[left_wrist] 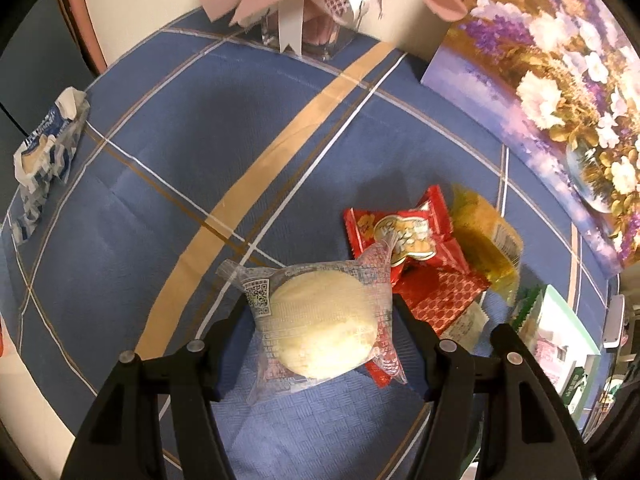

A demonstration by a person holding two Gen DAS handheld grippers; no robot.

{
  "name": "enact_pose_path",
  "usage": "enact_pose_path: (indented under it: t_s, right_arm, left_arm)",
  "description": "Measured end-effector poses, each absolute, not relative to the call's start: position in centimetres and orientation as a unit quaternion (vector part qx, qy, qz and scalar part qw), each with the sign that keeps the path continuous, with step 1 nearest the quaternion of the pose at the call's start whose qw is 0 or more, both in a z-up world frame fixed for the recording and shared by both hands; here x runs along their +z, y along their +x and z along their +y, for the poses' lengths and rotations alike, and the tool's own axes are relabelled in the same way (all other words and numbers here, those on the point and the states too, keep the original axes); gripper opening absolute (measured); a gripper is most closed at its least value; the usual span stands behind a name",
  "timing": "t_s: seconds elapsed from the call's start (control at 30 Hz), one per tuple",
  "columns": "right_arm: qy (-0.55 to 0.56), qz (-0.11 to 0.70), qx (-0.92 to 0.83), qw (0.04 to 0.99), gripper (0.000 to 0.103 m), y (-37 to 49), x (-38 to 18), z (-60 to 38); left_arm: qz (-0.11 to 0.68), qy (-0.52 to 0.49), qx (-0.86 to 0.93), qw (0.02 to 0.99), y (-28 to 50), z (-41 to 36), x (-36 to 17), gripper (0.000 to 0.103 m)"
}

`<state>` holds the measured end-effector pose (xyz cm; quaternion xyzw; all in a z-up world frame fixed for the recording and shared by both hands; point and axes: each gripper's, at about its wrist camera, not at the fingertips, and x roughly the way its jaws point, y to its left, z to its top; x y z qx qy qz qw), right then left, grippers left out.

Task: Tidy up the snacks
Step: 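Grasp the wrapped white bun with the left tool while the right grasps the wrapped round cake, then carry the white bun with the left tool while the right carries the round cake over the tray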

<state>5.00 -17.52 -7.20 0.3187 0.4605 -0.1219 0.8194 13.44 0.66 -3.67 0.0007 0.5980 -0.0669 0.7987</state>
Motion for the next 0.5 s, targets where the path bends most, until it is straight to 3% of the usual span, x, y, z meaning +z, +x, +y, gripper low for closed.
enact_pose_path:
  t_s: [0.5]
  right_arm:
    - [0.327, 0.413, -0.132, 0.840, 0.053, 2.5, -2.3, -19.1]
  left_arm:
    - [0.553, 0.016, -0.091, 0.828, 11.7, -1.3, 0.6, 0.067]
